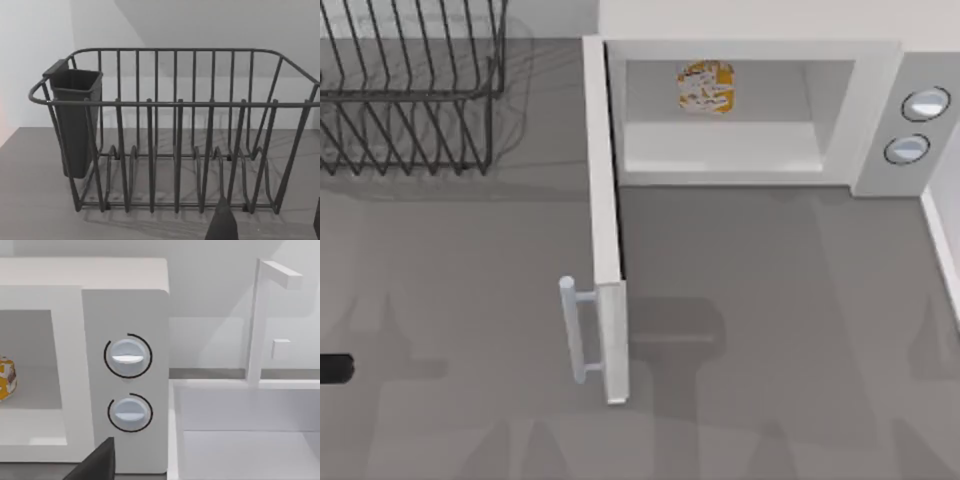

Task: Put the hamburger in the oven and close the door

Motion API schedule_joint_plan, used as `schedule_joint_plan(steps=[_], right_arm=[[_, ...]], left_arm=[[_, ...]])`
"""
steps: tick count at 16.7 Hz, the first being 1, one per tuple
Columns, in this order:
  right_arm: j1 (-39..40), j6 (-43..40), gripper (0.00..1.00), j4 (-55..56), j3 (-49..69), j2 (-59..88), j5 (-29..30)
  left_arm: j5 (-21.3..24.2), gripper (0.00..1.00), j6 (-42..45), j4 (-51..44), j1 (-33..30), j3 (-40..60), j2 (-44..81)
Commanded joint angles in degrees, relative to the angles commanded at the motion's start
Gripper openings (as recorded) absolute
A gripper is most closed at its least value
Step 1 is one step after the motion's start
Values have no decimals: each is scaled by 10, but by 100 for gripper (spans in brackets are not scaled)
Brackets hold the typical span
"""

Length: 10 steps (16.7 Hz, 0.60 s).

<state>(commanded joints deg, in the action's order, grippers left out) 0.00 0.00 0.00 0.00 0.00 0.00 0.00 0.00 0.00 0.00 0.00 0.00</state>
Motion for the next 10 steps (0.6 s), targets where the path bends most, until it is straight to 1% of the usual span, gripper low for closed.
schedule_joint_plan(steps=[2,3,10], right_arm=[[0,0,100,0,0,0,0],[0,0,100,0,0,0,0],[0,0,100,0,0,0,0]], left_arm=[[0,2,0,0,0,0,0],[0,0,0,0,0,0,0],[0,0,0,0,0,0,0]])
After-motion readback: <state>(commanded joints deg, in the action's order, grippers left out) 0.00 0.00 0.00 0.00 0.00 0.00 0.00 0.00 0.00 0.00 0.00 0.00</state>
